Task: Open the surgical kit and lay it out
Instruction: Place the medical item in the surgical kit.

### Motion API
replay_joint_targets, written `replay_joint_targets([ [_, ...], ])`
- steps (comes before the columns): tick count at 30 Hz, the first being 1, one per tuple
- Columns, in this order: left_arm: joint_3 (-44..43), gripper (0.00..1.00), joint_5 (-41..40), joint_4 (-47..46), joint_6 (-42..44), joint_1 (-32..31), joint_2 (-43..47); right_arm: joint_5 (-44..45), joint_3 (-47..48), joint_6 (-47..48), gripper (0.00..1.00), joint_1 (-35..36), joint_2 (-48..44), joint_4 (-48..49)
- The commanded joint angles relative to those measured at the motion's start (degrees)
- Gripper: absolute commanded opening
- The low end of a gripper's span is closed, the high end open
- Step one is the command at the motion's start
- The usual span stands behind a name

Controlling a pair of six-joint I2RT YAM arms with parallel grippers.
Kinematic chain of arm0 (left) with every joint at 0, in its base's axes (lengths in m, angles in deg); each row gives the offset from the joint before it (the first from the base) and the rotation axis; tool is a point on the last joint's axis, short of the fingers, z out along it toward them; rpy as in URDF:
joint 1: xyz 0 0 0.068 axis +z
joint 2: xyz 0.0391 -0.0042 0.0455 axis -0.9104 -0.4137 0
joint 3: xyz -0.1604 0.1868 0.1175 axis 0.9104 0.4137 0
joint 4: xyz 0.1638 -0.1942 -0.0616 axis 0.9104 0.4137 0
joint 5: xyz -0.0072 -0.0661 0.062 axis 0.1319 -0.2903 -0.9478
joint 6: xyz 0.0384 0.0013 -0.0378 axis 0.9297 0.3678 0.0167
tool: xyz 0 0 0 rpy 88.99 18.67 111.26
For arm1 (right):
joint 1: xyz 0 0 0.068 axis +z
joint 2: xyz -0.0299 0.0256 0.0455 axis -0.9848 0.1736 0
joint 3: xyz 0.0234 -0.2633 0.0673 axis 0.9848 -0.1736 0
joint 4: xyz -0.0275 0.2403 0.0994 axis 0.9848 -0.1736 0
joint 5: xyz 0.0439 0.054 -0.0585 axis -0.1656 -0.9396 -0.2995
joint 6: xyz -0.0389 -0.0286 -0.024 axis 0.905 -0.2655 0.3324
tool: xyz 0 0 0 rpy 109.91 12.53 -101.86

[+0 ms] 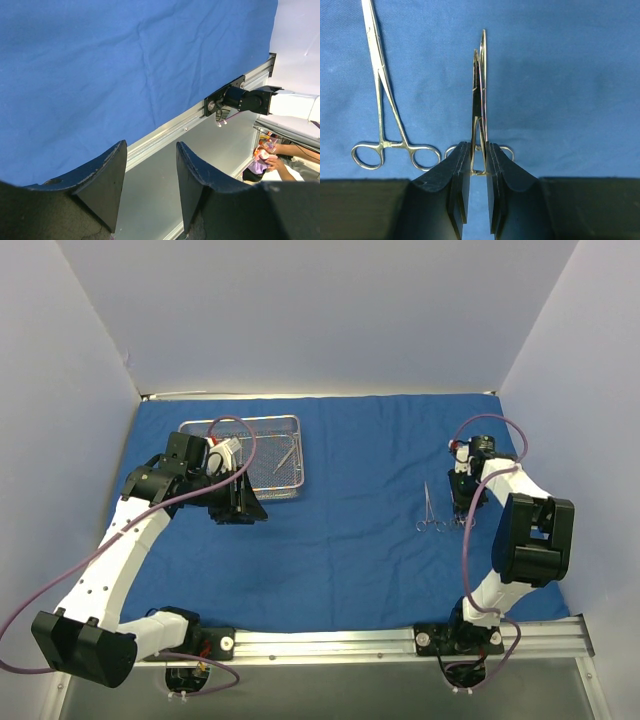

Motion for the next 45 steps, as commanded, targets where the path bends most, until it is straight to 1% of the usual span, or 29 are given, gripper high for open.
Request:
replay_joint_targets([
  [1,-0.6,0.52,1.6,-2.4,0.1,0.1,-0.2,0.9,0.9,0.8,0.0,0.6,1.2,-0.8],
  [28,-1.3,0.53,1.2,-2.0,0.7,0.2,-1.5,2.3,1.5,1.3,0.0,0.6,4.8,0.0],
  [37,-1.3,0.53,1.4,-2.1,0.7,0.2,-1.7,2.4,1.5,1.1,0.09,0.6,4.4,0.1],
  [38,-1.4,0.53,1.5,-2.1,0.7,0.2,-1.7,2.4,1.5,1.0,0.12,0.7,4.3,0.1],
  [45,-1.3,0.53,1.5,-2.0,0.8,0.2,-1.5,2.4,1.6,0.6,0.19,0.8,4.0,0.1],
])
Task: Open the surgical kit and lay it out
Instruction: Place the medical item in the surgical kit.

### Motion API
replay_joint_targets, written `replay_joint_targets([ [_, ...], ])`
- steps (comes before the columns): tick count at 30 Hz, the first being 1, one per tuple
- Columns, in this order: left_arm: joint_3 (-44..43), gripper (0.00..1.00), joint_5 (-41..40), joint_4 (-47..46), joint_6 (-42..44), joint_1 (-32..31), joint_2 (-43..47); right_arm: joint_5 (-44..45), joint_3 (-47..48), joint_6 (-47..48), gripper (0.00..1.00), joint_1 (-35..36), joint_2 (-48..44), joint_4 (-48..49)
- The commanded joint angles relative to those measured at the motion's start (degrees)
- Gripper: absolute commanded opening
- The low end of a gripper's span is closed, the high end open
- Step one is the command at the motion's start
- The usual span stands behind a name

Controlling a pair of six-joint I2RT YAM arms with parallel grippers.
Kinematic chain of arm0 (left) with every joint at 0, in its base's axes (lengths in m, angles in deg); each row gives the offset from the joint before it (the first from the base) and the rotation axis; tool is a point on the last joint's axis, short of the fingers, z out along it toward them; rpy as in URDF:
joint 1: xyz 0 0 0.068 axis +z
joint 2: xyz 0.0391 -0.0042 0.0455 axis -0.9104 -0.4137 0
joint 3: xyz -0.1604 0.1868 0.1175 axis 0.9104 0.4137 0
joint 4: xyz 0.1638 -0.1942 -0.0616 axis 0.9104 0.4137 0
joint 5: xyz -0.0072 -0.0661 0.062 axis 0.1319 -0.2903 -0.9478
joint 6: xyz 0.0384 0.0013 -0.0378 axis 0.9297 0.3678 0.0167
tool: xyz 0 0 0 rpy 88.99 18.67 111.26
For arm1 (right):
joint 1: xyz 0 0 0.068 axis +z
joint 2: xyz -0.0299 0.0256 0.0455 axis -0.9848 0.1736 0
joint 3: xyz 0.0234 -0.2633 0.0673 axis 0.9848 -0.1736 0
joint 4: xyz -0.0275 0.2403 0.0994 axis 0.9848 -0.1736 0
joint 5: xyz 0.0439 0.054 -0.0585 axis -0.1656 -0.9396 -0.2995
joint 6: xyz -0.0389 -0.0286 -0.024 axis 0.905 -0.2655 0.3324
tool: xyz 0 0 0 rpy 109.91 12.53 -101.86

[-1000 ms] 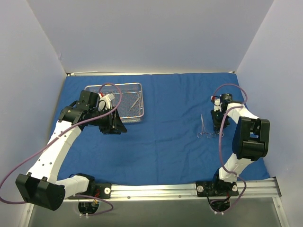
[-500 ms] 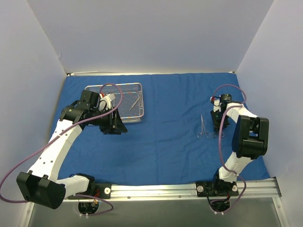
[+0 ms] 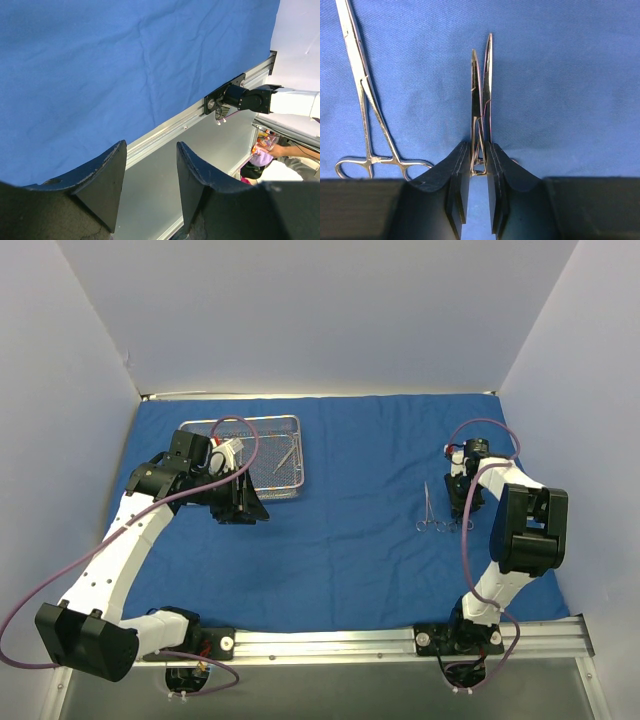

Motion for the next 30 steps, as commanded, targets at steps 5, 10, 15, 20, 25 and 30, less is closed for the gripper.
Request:
replay_joint_targets([
  [5,-0.9,0.53,0.9,-2.1,0.7,0.2,0.5,1.5,1.3,-0.4,0.25,0.4,-0.8,-1.1],
  [10,-0.8,0.53,1.1,-2.1,0.6,0.2,0.8,1.5,1.3,-0.8,0.29,0.4,-1.3,-1.1],
  [15,-0.9,0.53,0.7,-2.1,0.6,0.2,1.0,2.3,2.9,-1.4,0.32,0.7,-3.6,-2.2],
  [20,-2.1,0.53,1.0,-2.4,0.3,0.1,0.0,2.3,7.1,-2.9,0.4,1.4,-7.2,-4.8],
  [25,-3.5,0.53,1.7,-3.1,-0.1,-0.1,-1.1,3.2,8.2,-1.6,0.41,2.6,-7.2,-4.0],
  [30,-4.2,0.53,1.6,-2.4,-0.2,-0.3,-0.9,0.6,8.8,-2.4,0.43,3.1,-3.5,-1.7],
])
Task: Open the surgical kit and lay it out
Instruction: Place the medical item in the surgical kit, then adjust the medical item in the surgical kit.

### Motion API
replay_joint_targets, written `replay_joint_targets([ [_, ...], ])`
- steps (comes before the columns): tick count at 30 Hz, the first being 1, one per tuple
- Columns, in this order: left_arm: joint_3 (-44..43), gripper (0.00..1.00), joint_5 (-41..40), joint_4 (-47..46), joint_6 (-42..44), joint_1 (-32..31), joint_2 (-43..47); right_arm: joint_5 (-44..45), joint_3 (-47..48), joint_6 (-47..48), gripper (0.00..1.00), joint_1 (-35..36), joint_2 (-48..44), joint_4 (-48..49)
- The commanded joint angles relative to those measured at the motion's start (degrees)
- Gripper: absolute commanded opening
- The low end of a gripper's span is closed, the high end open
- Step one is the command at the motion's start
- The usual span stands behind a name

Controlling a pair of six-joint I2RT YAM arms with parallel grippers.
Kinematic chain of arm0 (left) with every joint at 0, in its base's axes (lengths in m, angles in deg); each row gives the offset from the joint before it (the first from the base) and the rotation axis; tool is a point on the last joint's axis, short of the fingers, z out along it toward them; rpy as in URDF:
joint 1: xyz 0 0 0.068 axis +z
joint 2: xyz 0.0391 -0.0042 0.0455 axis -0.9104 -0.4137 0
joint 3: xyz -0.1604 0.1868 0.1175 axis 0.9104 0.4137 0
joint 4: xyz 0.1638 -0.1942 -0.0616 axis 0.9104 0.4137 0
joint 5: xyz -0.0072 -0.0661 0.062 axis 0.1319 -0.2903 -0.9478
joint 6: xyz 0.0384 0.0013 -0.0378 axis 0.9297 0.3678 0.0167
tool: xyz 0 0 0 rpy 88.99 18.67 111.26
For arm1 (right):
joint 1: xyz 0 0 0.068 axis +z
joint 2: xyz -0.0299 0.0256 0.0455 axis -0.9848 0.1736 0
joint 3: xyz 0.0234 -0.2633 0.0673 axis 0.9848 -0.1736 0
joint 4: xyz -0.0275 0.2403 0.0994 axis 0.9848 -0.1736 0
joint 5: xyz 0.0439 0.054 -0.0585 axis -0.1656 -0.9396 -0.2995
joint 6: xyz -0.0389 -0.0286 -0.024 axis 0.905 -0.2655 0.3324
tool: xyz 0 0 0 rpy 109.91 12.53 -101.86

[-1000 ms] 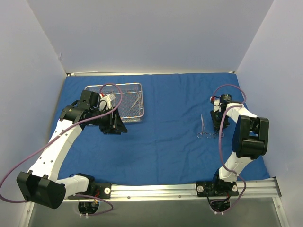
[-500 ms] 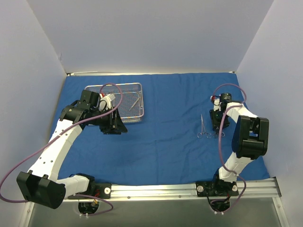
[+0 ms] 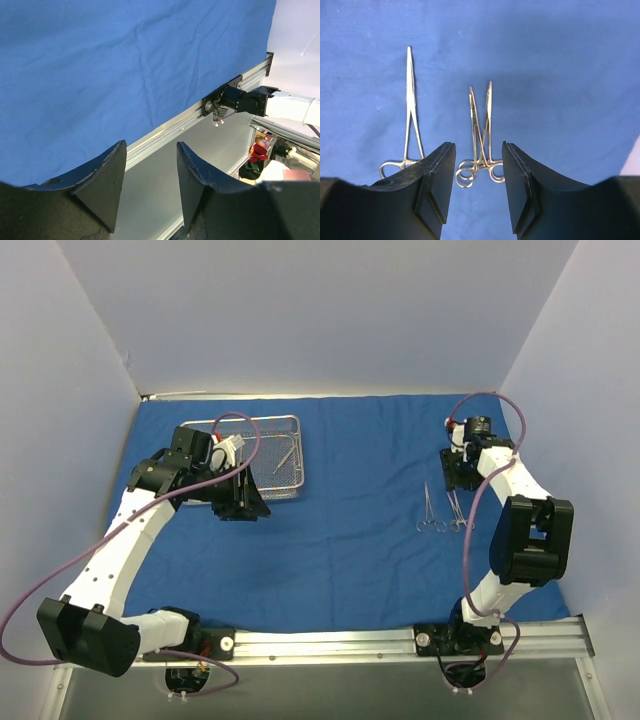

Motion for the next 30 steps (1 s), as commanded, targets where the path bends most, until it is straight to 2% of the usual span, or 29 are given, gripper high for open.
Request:
replay_joint_targets([
  [1,-2.9,0.53,1.1,-2.0,-0.1,-0.1,0.9,-0.7,1.8,-0.5,0.43,0.4,2.5,-0.4],
  [16,-0.6,0.53,0.8,-0.7,0.3,1.2,3.0,1.6,0.9,1.0,0.47,0.2,8.5,1.6],
  [30,-1.2,0.53,0.5,0.3,1.2,1.2,2.0,1.1,-1.2,1.2,0.41,-0.3,11.4,3.1],
])
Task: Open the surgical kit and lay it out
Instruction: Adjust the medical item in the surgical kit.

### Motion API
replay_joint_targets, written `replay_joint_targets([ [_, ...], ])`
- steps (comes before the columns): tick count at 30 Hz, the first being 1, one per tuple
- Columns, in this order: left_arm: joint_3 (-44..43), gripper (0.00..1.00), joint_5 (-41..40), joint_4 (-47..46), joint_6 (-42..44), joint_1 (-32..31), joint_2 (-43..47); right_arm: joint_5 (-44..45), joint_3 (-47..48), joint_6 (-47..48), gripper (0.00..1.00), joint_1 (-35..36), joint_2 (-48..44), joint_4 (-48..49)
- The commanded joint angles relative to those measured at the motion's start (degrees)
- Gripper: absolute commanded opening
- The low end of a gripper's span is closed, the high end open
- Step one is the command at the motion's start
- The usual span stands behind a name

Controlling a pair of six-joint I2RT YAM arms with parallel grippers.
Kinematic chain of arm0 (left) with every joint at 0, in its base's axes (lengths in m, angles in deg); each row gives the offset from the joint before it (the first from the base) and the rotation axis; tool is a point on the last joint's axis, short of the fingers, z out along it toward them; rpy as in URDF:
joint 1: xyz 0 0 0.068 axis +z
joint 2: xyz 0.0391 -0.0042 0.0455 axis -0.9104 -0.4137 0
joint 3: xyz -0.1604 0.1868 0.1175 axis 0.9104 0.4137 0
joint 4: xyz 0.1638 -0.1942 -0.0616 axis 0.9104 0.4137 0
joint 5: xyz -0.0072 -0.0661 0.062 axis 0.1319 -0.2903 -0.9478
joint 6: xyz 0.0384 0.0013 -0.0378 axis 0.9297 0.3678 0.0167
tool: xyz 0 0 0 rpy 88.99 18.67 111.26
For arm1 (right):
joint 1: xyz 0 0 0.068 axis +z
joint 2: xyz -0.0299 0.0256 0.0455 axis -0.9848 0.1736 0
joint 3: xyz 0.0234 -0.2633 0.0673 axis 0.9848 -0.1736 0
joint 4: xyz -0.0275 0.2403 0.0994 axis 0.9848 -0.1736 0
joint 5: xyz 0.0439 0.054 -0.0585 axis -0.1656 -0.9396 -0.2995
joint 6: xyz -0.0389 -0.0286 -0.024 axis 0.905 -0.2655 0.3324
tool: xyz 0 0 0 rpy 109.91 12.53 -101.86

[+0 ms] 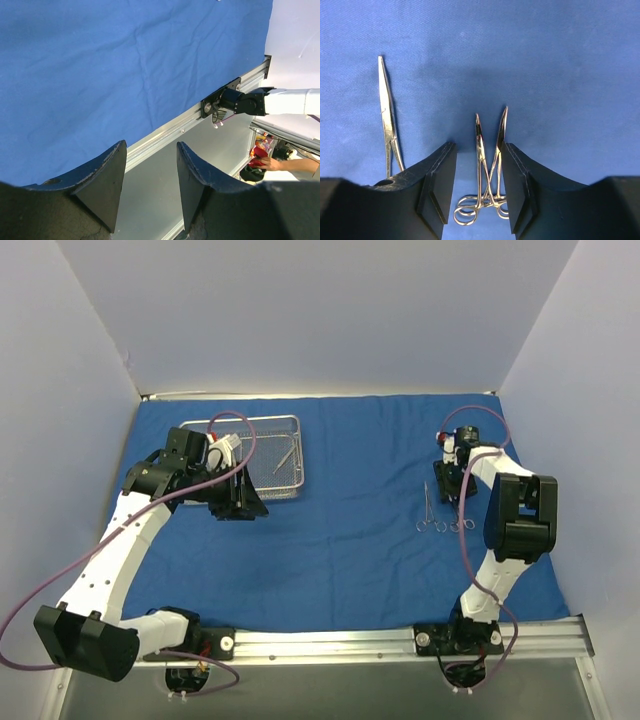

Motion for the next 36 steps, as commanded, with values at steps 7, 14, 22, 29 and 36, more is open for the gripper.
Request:
replay_joint_targets([
  [7,-0.8,0.53,0.6,-0.1,1.0,0.4,0.3,0.1,-1.6,0.6,0.35,-0.8,0.4,-0.1],
  [14,-1.1,0.53,0.4,0.2,1.5,0.3,0.2,-0.7,-2.6,0.9,0.27,-1.6,0.2,0.0],
  [22,-1.5,0.53,-0.1,0.5,1.6,0.4,-0.1,-1.4,-2.1,0.8,0.15,-1.8,0.4,0.1],
  [29,-1.8,0.53,-0.2,0.4,1.7,0.3,-0.4,-1.8,-2.1,0.8,0.19,-1.9,-0.7,0.0],
  [36,-1.6,0.53,0.1,0.1,1.6,0.3,-0.4,-1.3,-2.1,0.2,0.35,-1.9,-2.2,-0.1],
])
